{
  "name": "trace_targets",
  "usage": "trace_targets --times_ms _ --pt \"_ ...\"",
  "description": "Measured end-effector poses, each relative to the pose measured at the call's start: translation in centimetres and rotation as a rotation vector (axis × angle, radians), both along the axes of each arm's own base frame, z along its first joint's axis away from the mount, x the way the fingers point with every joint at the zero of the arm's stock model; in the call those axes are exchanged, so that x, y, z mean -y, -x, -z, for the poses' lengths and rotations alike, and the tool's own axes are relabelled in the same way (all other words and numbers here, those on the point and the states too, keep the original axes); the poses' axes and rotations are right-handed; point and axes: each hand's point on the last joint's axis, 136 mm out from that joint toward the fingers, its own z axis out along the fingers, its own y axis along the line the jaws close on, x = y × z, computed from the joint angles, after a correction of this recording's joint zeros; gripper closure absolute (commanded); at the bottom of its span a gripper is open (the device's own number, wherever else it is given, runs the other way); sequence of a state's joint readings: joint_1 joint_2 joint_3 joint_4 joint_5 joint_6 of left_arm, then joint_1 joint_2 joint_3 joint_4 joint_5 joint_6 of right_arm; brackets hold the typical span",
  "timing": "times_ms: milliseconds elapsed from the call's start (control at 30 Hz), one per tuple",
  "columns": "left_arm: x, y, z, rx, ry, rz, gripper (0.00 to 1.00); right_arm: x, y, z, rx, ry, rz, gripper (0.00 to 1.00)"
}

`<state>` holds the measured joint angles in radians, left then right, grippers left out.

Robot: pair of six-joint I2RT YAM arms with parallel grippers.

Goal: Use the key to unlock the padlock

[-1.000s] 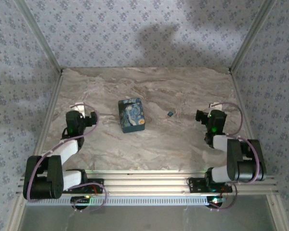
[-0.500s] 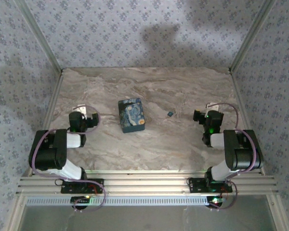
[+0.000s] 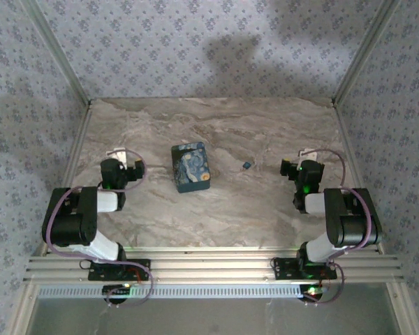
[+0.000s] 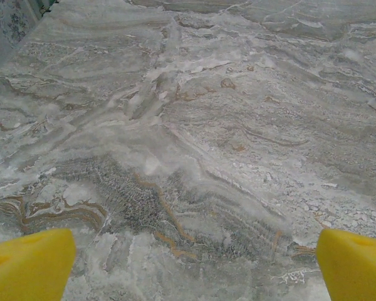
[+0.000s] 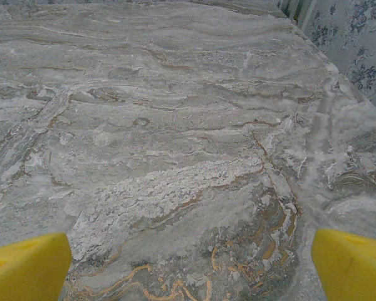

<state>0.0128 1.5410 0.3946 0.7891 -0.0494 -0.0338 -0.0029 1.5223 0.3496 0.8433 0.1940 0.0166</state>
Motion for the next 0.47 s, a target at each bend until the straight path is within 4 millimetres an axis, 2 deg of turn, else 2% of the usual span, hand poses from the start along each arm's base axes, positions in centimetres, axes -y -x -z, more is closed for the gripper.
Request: trace_targets --times_ms 467 --pt "-0.01 0.0 0.0 0.0 0.0 0.0 0.02 -0.14 -0.02 -0.01 -0.001 0.007 -0.007 0.0"
